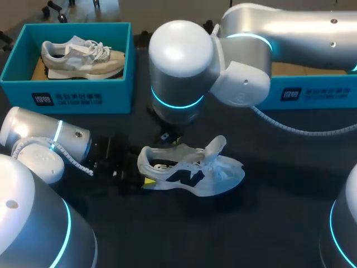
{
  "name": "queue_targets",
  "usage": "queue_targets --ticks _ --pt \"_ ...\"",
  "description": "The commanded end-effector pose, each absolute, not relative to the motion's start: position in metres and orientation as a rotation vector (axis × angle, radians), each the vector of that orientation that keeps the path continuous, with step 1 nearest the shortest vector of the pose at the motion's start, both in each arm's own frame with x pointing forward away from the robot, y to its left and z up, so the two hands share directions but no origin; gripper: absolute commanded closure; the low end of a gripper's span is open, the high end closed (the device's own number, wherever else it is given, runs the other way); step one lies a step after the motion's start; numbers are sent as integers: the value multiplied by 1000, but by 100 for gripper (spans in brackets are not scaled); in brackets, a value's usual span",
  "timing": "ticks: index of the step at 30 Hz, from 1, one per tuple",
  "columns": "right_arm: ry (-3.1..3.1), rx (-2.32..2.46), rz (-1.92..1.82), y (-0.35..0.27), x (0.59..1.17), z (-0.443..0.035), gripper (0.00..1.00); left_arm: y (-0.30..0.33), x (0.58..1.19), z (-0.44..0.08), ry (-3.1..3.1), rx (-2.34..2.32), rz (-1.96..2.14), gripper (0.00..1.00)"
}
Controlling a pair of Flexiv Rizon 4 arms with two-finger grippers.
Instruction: Take the shoe out of the shoebox, open the shoe tongue, remove and reinsert the insole, then place the shoe into the shoebox
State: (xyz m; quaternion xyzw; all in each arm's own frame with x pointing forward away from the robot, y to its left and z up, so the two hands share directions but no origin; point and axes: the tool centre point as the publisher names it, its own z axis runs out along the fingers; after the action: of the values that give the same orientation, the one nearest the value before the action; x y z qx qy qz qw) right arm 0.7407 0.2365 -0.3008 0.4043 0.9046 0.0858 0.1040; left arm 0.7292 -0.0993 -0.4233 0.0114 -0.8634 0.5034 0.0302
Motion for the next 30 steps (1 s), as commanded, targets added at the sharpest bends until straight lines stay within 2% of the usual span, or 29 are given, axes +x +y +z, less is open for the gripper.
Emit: queue_targets --ticks 1,30 --pt "2846 1096 292 234 742 -309 100 -99 732 -425 -2664 36 1544 100" --pt "2880 1096 228 234 737 -314 100 -99 732 -425 -2664 36 1544 100"
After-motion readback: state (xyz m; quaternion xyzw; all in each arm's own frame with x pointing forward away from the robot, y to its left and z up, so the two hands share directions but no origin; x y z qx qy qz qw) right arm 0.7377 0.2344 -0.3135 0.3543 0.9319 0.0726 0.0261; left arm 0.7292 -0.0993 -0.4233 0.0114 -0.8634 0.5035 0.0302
